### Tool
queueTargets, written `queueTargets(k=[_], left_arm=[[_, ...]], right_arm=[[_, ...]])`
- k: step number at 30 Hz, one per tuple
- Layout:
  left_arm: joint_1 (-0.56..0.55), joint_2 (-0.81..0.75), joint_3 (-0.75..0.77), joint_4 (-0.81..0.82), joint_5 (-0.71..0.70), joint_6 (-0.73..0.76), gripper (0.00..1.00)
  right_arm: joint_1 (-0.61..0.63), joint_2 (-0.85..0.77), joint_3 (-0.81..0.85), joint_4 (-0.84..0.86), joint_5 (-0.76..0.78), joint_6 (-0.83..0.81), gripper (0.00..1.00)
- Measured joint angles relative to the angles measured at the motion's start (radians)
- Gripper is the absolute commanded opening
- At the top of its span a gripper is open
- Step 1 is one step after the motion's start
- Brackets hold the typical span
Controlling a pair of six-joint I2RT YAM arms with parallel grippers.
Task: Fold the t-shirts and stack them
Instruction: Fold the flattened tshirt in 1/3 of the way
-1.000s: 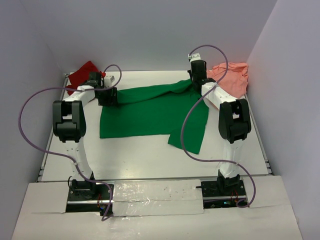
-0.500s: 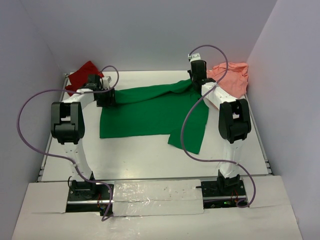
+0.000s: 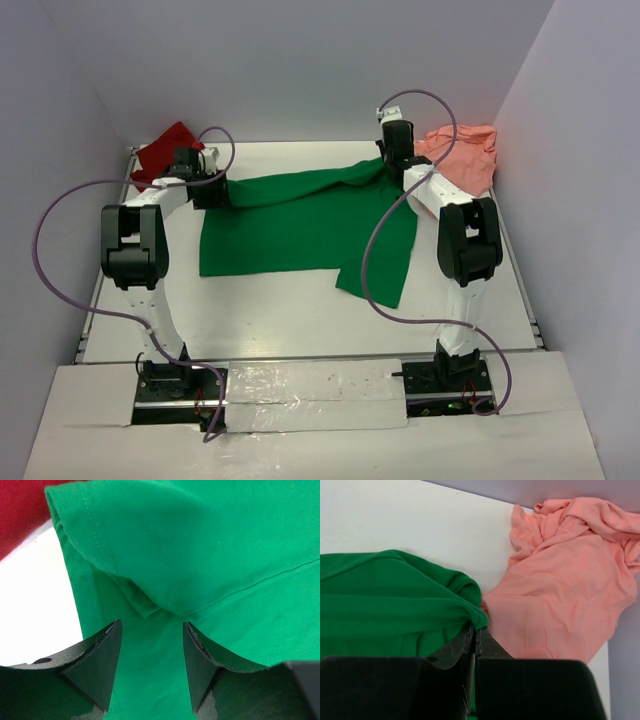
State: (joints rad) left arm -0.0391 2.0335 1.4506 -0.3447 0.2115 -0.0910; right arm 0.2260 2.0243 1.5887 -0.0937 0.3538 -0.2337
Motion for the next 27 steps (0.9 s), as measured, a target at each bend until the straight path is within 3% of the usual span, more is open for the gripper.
queueTargets(k=[9, 18, 27], left_arm=[[0.0, 0.018, 0.028, -0.03, -0.011, -0.013, 0.53], [0.002, 0.067, 0.051, -0.034, -0.021, -0.034, 0.57], [0.003, 0.077, 0.066, -0.032, -0.023, -0.049, 0.49]], right_arm=[[-0.008, 0.0, 0.0, -0.005, -0.002, 0.0, 0.0], [-0.013, 0.0, 0.0, -0.011, -0.005, 0.0, 0.0], [-0.022, 0.0, 0.0, -0.02, -0.008, 0.0, 0.0]])
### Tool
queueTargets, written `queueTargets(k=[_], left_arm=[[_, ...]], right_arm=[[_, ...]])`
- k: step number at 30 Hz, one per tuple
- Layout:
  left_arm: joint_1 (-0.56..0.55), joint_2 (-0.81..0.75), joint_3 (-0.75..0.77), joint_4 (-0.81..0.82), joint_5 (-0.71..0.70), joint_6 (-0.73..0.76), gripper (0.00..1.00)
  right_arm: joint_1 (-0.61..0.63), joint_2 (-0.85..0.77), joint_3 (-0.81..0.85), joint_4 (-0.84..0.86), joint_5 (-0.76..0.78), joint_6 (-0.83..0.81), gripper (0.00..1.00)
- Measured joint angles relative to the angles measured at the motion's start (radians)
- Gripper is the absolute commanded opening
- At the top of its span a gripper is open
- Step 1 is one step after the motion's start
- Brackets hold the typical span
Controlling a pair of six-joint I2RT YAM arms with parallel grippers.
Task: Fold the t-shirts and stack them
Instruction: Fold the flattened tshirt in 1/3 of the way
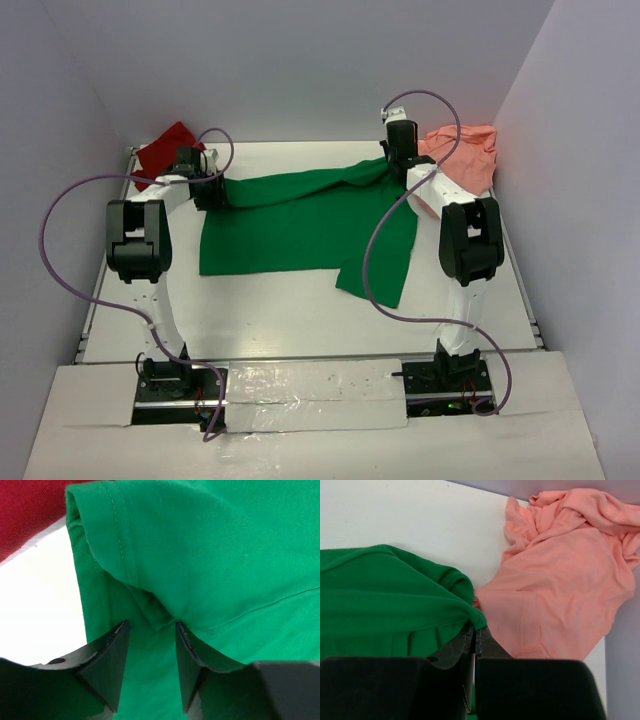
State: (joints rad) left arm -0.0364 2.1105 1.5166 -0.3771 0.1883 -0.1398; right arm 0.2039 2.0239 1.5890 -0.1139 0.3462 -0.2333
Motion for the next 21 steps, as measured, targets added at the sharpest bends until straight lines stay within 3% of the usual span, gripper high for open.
queueTargets(k=[7, 12, 21], left_arm=[[0.0, 0.005, 0.0, 0.005, 0.001, -0.015, 0.25], [0.0, 0.005, 0.0, 0.017, 0.002, -0.021, 0.22], [0.0, 0.005, 0.0, 0.04, 0.0, -0.038, 0.04]], right_arm=[[-0.001, 0.0, 0.0, 0.0, -0.001, 0.0, 0.0], [-0.002, 0.0, 0.0, 0.0, -0.008, 0.0, 0.0], [-0.002, 0.0, 0.0, 0.0, -0.019, 0.0, 0.0]])
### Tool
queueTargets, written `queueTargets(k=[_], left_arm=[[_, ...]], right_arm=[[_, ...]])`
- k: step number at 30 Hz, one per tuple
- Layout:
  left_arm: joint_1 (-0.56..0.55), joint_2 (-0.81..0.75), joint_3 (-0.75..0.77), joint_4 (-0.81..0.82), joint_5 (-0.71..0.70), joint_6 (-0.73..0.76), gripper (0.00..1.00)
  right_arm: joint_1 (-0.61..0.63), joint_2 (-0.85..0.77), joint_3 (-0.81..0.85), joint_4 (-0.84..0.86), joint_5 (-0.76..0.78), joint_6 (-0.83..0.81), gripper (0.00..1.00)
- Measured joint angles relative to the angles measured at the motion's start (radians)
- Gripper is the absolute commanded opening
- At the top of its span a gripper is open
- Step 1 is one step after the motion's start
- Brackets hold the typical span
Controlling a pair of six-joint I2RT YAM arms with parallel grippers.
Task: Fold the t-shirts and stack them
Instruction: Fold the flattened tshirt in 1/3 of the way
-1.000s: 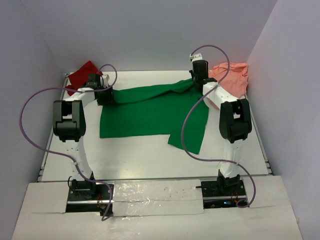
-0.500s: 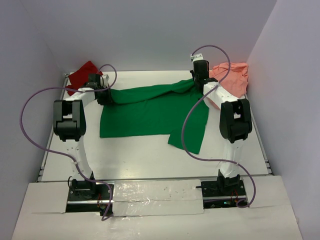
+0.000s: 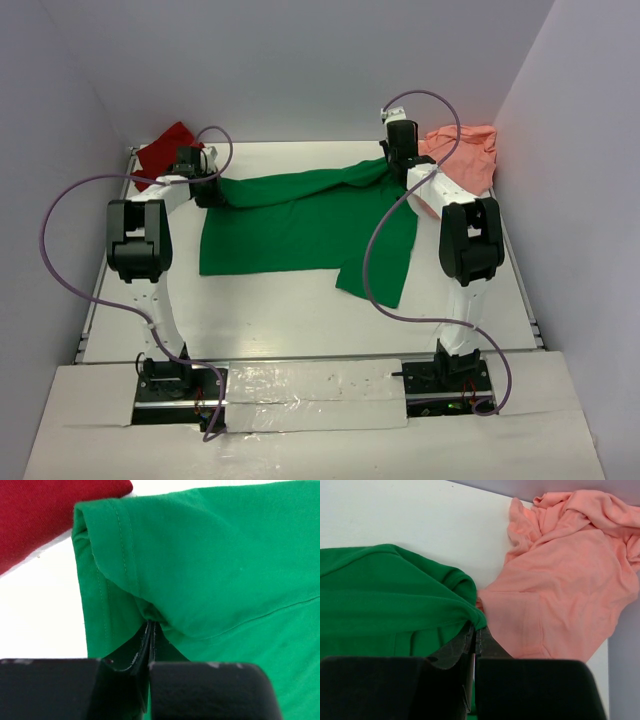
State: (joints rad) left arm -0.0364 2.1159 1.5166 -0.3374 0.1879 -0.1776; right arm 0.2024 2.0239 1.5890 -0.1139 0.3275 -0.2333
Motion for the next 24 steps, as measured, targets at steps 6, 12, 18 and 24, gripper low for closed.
queueTargets(k=[6, 12, 18, 24], left_arm=[[0.0, 0.0, 0.0, 0.009, -0.003, -0.004, 0.0], [0.0, -0.006, -0.026, 0.024, -0.026, 0.002, 0.0], [0.0, -0.038, -0.041, 0.02, -0.052, 0.024, 0.0], [0.0, -0.105, -0.051, 0.019, -0.082, 0.058, 0.0]], right_arm=[[0.0, -0.002, -0.002, 0.001, 0.0, 0.0, 0.0], [0.0, -0.016, -0.028, 0.002, -0.005, 0.0, 0.0], [-0.004, -0.016, -0.037, 0.002, -0.012, 0.005, 0.0], [-0.006, -0.016, -0.041, 0.002, -0.022, 0.008, 0.0]])
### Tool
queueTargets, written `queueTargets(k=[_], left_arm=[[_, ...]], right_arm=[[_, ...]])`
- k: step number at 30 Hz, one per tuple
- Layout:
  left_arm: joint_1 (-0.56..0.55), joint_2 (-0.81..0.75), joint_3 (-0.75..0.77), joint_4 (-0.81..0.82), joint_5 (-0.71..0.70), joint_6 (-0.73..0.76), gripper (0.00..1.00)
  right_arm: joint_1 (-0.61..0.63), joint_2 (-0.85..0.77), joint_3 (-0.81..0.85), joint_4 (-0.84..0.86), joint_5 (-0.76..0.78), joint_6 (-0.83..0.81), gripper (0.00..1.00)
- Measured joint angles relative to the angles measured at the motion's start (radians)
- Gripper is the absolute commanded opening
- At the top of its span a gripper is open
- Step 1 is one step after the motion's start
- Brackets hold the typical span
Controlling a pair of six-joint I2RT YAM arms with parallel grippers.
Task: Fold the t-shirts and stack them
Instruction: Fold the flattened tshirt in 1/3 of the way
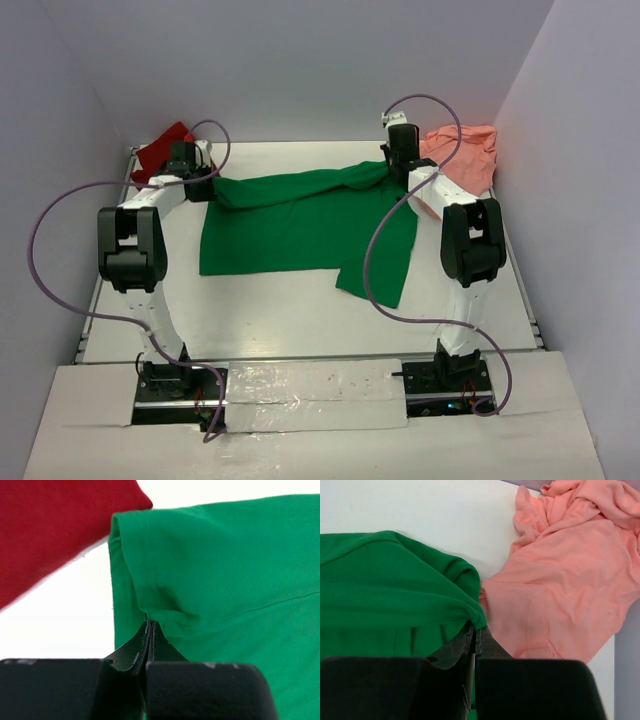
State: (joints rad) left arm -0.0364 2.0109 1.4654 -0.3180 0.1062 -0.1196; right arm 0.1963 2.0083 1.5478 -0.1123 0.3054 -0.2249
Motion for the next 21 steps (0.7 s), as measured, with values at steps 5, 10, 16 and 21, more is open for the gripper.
queueTargets(k=[5, 10, 16, 21], left_arm=[[0.001, -0.025, -0.004, 0.0, -0.018, 0.02, 0.0], [0.012, -0.035, -0.039, -0.003, -0.024, 0.031, 0.0], [0.029, -0.035, -0.088, -0.009, -0.024, 0.043, 0.0], [0.032, -0.038, -0.106, -0.006, -0.023, 0.053, 0.0]], right_arm=[[0.0, 0.0, 0.0, 0.0, -0.001, 0.0, 0.0], [0.0, 0.0, -0.001, 0.0, -0.001, 0.0, 0.0], [0.0, 0.0, 0.0, -0.007, -0.003, 0.0, 0.0], [0.0, 0.0, 0.001, -0.015, -0.004, 0.002, 0.0]])
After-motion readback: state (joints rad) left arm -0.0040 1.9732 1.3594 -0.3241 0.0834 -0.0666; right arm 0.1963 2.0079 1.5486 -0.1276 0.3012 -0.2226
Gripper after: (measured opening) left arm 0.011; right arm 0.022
